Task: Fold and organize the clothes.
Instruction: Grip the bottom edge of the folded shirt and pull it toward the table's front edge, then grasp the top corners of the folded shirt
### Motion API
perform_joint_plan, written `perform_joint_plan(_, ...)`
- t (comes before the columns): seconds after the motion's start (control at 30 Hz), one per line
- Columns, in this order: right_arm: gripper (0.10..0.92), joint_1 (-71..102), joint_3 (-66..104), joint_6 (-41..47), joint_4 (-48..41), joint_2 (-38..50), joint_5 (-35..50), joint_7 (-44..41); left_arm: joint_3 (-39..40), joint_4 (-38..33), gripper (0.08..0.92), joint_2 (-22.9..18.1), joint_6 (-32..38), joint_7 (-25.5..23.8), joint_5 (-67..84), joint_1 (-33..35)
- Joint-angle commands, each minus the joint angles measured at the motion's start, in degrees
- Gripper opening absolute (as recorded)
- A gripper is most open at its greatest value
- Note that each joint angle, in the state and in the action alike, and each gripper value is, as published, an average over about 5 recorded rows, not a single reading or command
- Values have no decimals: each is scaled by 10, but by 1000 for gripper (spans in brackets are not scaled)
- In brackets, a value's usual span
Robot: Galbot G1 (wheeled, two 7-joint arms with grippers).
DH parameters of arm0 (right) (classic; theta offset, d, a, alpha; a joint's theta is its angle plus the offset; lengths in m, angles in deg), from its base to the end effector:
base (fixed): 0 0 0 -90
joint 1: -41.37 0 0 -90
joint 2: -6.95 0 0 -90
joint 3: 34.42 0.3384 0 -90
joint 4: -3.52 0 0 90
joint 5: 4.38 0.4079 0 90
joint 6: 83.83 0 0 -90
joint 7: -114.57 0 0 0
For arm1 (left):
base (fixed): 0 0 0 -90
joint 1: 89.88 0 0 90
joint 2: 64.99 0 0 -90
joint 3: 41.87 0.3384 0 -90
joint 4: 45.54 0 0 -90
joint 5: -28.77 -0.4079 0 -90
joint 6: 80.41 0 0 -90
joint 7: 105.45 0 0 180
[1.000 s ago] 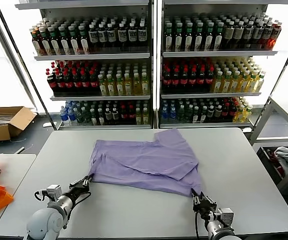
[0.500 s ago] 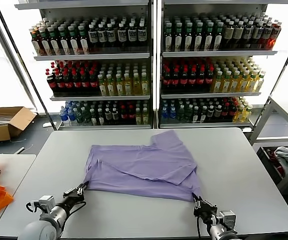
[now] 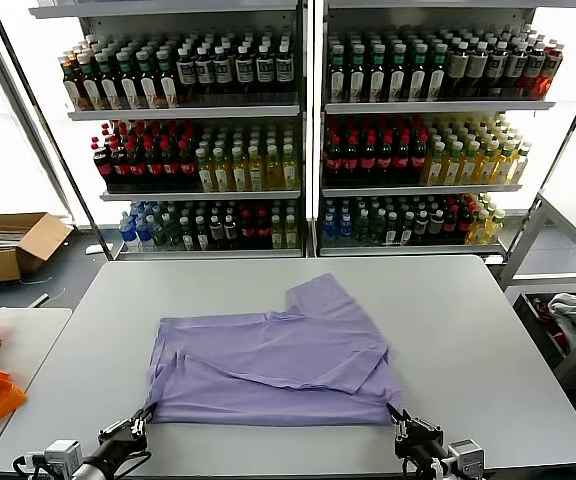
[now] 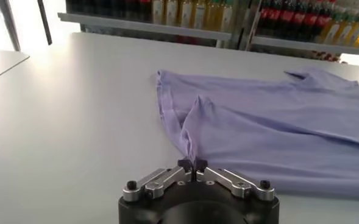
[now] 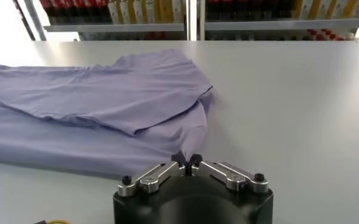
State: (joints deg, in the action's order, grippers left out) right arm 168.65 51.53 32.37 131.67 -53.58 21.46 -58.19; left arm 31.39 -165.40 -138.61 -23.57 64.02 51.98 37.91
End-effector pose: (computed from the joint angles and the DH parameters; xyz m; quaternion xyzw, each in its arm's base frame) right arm 0.2023 -0.0228 -0.2626 0.1219 -0.9568 0.0175 0.2634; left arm 0.2058 0.1359 -0.2875 -0.0402 -0.9461 0.0470 0.3180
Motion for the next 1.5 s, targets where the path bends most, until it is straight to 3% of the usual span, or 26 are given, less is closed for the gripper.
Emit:
perform_joint_plan(0.03,329,32,7,-4,30,9,-22,-9,-38,-60,214,-2,1,-3,-26,63)
perform_joint_plan(0.27,528,13,56,-24,39,12,5,-23,-73,-44,422,32,1,-7,-10,34)
perform_joint_plan(0.43,676,-57,49,-18,29,14,28,-20,-85,-21,578,84,2,-13,22,-15)
perform_joint_plan(0.6,799,-202,-2,3,-42,3,40,-17,-53,23,725,143,6,-21,54,-84)
perform_joint_plan(0.7,819,-291,-39,16,-110,-9,47,-27,-21,64,793,175,8,-21,86,-129)
perform_joint_plan(0.83,822,-398,-83,27,-206,-33,39,-51,35,132,821,200,12,-23,107,-211)
perform_joint_plan(1.03,823,-531,-131,44,-345,-73,36,-78,114,223,823,204,12,-22,108,-321)
perform_joint_plan(1.27,823,-638,-172,55,-506,-135,32,-79,161,302,822,194,10,-21,107,-401)
perform_joint_plan(1.5,823,-725,-195,47,-646,-190,-5,-95,190,339,823,178,10,-19,101,-436)
